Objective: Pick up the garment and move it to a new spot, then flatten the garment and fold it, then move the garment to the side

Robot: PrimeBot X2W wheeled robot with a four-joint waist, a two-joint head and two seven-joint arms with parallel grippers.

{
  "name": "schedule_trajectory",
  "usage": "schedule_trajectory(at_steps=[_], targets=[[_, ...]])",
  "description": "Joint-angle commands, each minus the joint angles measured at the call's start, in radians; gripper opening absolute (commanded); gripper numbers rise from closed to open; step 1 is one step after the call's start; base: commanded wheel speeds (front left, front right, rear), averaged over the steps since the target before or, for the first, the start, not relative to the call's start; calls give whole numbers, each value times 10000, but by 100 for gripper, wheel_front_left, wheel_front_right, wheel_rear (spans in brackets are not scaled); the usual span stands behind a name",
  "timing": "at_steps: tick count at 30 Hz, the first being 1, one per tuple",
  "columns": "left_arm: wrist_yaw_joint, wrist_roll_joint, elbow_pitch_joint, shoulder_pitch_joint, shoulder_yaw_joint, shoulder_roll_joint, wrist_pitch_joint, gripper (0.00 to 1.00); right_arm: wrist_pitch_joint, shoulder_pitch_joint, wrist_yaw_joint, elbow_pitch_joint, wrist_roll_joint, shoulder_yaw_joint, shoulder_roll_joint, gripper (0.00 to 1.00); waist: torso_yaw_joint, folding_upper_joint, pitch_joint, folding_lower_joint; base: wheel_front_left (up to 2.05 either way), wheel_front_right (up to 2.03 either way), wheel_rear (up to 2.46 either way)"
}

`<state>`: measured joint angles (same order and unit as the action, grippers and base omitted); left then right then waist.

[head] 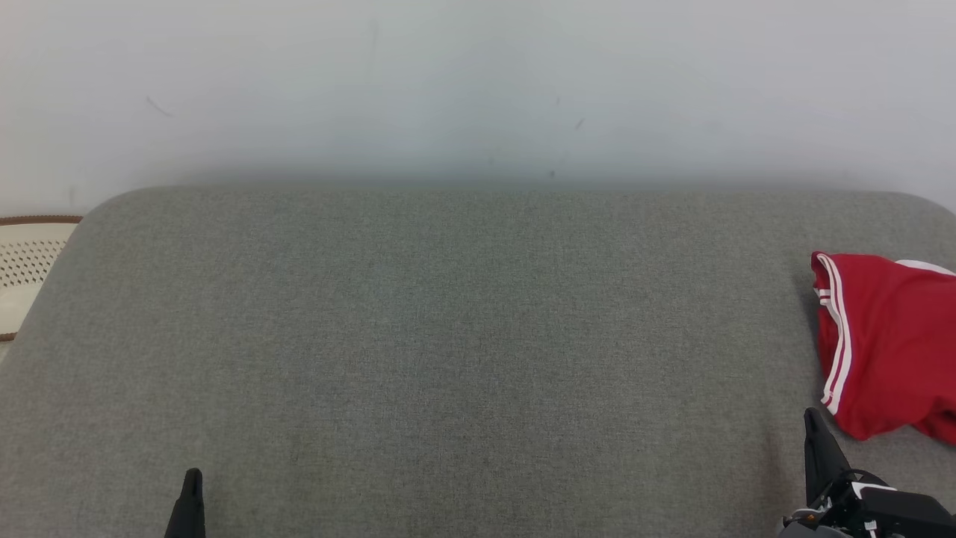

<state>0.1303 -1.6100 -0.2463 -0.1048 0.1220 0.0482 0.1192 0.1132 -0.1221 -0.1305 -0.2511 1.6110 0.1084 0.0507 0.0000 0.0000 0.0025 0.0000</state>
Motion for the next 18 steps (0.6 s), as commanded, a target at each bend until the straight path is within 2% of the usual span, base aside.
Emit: schedule_trajectory(at_steps=[1, 18], targets=[[26, -36, 37, -62, 40, 38, 17, 0, 0, 118, -4, 12, 24, 5, -20, 0, 0, 0, 0, 0, 0, 0, 0], [26, -36, 36, -62, 39, 38, 17, 0, -1, 117, -4, 12, 25, 4, -18, 0, 0, 0, 0, 0, 0, 0, 0]])
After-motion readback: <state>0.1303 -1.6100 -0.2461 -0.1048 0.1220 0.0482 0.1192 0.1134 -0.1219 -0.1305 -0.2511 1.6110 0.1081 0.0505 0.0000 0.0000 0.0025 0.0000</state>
